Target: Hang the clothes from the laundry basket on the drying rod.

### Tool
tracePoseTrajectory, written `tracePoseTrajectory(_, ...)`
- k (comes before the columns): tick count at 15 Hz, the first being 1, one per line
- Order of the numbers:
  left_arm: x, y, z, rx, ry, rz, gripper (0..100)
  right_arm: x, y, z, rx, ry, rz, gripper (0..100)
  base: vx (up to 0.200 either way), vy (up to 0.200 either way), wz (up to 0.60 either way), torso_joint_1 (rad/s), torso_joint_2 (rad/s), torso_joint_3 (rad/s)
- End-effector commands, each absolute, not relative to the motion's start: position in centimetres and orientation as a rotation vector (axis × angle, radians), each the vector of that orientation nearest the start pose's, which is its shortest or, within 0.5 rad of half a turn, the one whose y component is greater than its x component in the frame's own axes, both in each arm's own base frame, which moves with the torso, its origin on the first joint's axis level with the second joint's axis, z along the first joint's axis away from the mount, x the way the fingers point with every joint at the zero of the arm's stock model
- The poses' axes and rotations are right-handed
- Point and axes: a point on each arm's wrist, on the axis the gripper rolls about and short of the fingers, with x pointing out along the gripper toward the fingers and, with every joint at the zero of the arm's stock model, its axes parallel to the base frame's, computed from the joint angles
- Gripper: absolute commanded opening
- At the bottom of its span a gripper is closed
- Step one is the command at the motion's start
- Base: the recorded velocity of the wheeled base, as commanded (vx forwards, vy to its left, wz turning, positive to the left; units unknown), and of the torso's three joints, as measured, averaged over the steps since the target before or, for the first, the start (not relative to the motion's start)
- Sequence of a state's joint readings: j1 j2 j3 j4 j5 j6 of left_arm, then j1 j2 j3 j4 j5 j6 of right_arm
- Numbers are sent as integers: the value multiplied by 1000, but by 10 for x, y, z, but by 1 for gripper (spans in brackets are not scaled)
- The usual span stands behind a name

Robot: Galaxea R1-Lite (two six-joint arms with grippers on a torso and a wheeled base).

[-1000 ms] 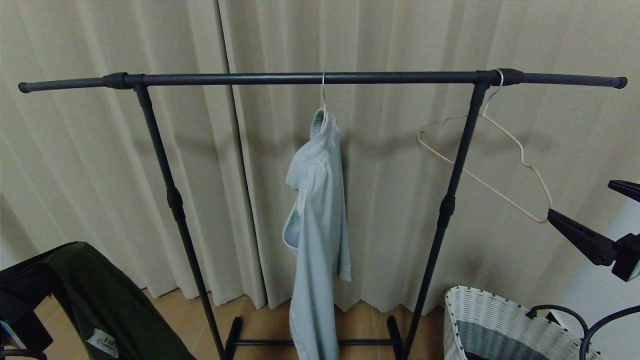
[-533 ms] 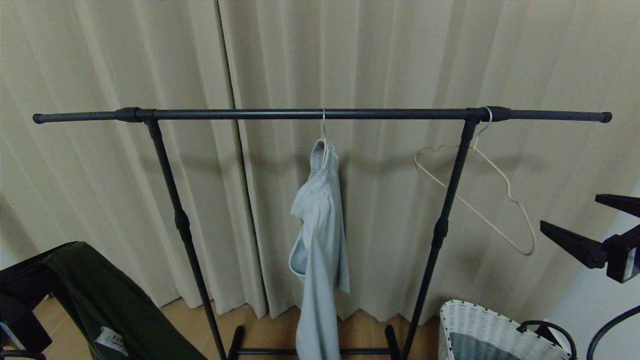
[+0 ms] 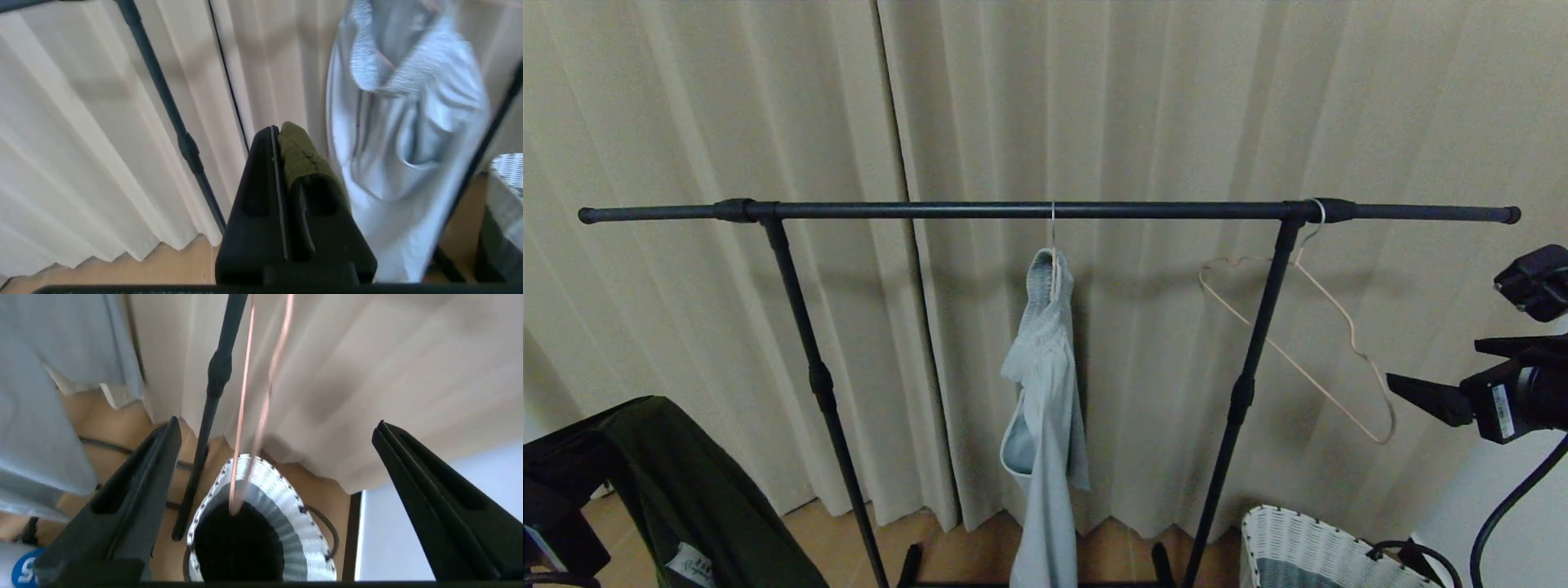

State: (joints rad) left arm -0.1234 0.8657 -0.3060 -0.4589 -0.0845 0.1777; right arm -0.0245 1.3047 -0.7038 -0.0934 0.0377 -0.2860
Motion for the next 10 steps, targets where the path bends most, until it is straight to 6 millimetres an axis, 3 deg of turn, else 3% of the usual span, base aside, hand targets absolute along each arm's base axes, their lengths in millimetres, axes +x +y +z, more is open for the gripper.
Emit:
tracePoseTrajectory(1,96,-14,189,179,89,-217,0,207,-4,197,-261,537,91,100,200,0,0,7,-7,-2)
tracePoseTrajectory(4,95,-14,188,181,87,-217,0,219,-2,197,-197,550,85,100,200,0,0,12,4,-2)
tracePoseTrajectory(10,94,-15,187,181,87,-230,0,247,5,174,-106,650,91,100,0,0,0,0,0,0)
